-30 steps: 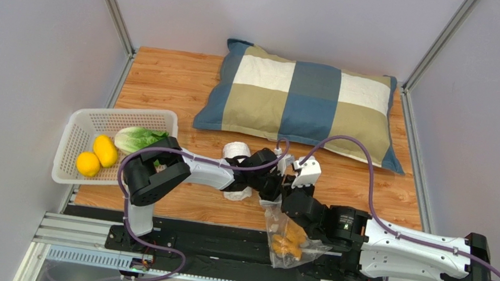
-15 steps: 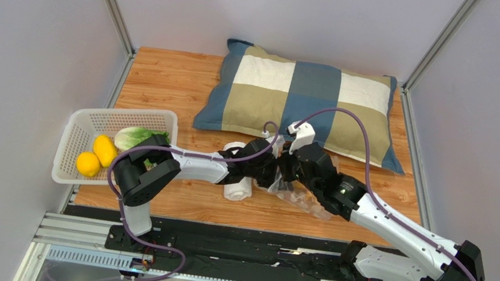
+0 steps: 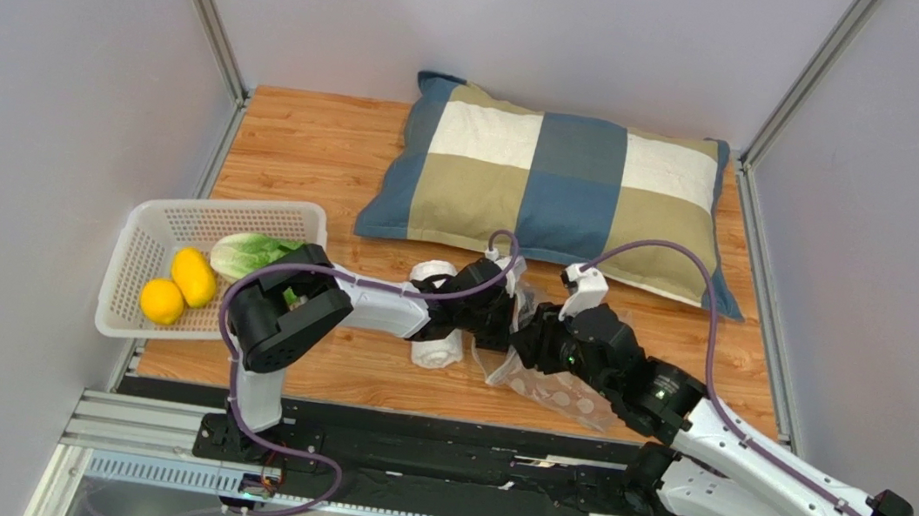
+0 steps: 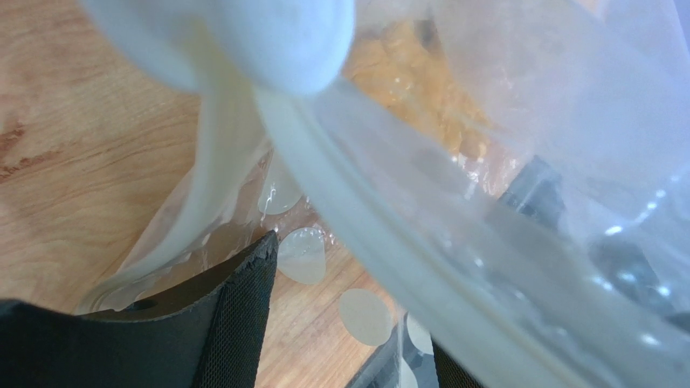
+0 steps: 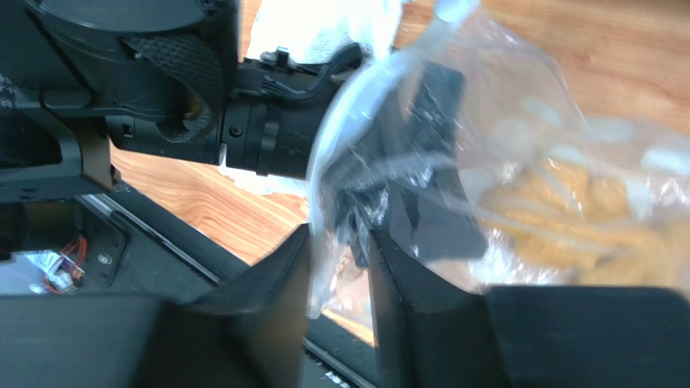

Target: Open the zip-top bag and remove the fake food

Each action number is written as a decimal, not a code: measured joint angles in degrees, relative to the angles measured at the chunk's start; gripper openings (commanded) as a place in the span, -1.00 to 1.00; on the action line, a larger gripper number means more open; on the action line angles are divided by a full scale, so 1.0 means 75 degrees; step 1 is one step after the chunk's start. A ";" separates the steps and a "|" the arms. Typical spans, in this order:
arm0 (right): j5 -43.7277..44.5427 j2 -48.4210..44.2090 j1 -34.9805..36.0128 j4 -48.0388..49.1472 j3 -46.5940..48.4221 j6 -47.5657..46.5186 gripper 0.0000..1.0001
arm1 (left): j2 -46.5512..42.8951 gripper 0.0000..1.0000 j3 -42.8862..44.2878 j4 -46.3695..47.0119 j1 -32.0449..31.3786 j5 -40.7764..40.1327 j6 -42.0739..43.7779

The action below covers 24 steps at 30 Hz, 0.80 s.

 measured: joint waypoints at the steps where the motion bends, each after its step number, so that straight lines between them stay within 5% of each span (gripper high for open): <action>1: 0.0090 -0.0154 0.0000 -0.0149 0.0003 0.0122 0.20 | -0.0003 0.39 0.0000 0.0000 0.0000 -0.0009 0.0003; 3: 0.0242 -0.0399 0.0000 -0.0557 0.0067 0.0347 0.39 | 0.0000 0.37 0.0000 -0.0006 0.0000 -0.0044 0.0006; 8: 0.0769 -0.1370 -0.0003 -0.1670 0.0510 0.0854 0.38 | -0.0009 0.22 0.0000 -0.0017 0.0009 -0.0058 0.0012; 15: 0.2506 -0.2565 -0.0592 -0.3159 0.0790 0.1821 -0.30 | -0.0283 0.15 -0.0122 0.0003 0.0009 -0.0017 0.0073; 24: 0.2573 -0.0836 -0.3401 -0.3214 0.0361 0.1661 -0.54 | -0.0367 0.27 -0.0119 0.0067 0.0009 0.0184 0.0221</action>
